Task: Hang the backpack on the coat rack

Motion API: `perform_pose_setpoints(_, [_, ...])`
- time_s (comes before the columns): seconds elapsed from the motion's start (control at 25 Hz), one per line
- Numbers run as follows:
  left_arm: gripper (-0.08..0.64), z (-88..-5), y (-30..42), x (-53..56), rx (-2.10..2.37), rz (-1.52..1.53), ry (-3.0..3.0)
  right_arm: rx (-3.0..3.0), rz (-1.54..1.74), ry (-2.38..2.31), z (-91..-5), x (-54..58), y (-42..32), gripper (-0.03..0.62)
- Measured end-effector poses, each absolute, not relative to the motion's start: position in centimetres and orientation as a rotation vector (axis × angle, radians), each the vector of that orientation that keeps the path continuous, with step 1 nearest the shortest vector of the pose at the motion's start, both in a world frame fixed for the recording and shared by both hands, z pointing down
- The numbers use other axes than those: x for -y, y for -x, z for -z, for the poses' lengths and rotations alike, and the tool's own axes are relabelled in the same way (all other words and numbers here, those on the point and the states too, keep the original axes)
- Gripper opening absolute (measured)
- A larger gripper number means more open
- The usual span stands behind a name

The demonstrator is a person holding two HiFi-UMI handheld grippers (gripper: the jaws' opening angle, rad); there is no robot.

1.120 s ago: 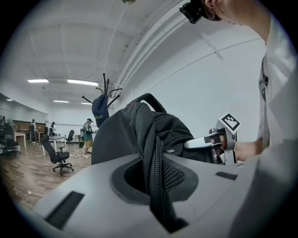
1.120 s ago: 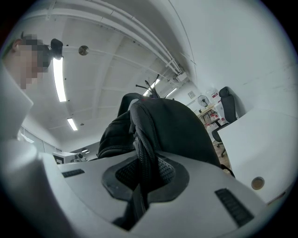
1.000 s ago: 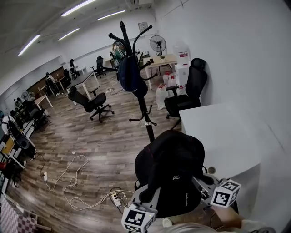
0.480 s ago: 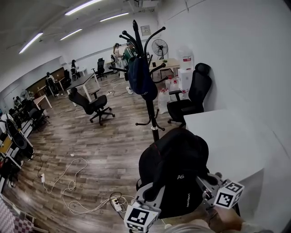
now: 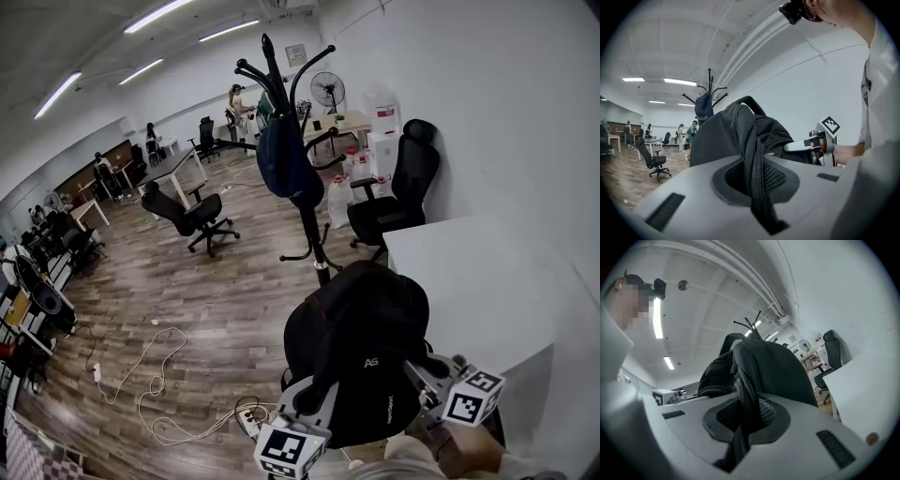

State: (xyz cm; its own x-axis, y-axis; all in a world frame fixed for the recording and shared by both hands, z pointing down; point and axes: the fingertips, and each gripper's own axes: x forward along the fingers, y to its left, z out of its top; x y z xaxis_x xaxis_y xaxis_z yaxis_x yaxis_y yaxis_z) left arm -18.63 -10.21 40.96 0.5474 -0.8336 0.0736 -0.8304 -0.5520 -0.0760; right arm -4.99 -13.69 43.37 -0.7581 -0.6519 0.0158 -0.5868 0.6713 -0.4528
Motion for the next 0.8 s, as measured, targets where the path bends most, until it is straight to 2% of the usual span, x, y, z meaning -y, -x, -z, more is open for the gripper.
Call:
perform_pose_setpoints(0.36, [0.032,-40.0,16.8,15.0,-1.556,0.163,2.688,-2.778,0.661,0.924,-42.5,19.2,3.3,0.031])
perform_pose_setpoints(0.8, [0.032,-35.3,15.1,21.8,-1.632,0.102,2.602,-2.826,0.538,0.789,-37.3,26.5,1.6,0.031])
